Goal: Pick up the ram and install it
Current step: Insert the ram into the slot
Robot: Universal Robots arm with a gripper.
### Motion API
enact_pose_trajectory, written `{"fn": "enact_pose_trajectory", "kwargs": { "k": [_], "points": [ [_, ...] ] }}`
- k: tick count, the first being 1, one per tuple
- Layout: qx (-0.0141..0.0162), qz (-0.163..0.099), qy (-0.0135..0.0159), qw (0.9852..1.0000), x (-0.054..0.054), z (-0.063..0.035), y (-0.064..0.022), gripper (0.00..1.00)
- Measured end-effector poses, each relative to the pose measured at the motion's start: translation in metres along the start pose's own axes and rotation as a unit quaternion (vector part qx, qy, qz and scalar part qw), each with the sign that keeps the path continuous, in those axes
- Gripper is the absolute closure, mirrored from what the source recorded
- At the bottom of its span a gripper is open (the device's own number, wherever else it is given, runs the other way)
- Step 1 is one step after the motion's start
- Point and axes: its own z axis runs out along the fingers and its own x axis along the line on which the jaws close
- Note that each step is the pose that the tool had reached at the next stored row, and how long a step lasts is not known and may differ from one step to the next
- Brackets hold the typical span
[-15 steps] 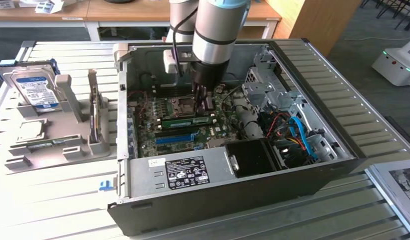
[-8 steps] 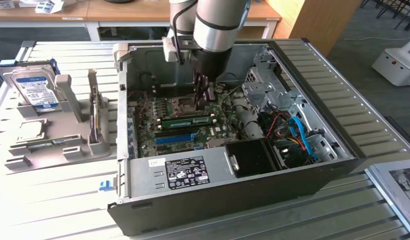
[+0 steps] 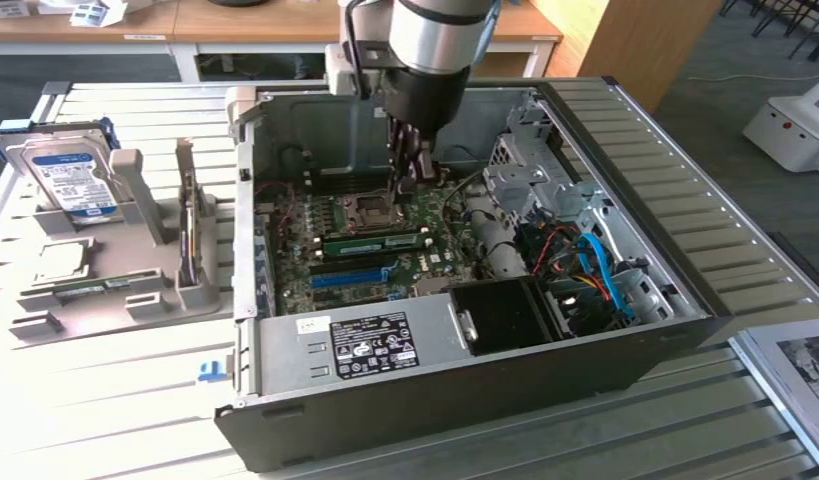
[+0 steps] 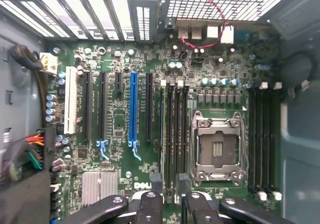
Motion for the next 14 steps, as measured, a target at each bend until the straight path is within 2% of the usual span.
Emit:
{"fn": "enact_pose_trajectory", "kwargs": {
  "k": [8, 14],
  "points": [
    [0.0000, 0.000, 0.0000, 1.0000, -0.001, -0.0211, 0.0009, 0.75],
    [0.0000, 0.000, 0.0000, 1.0000, -0.001, -0.0296, 0.0013, 0.75]
  ]
}}
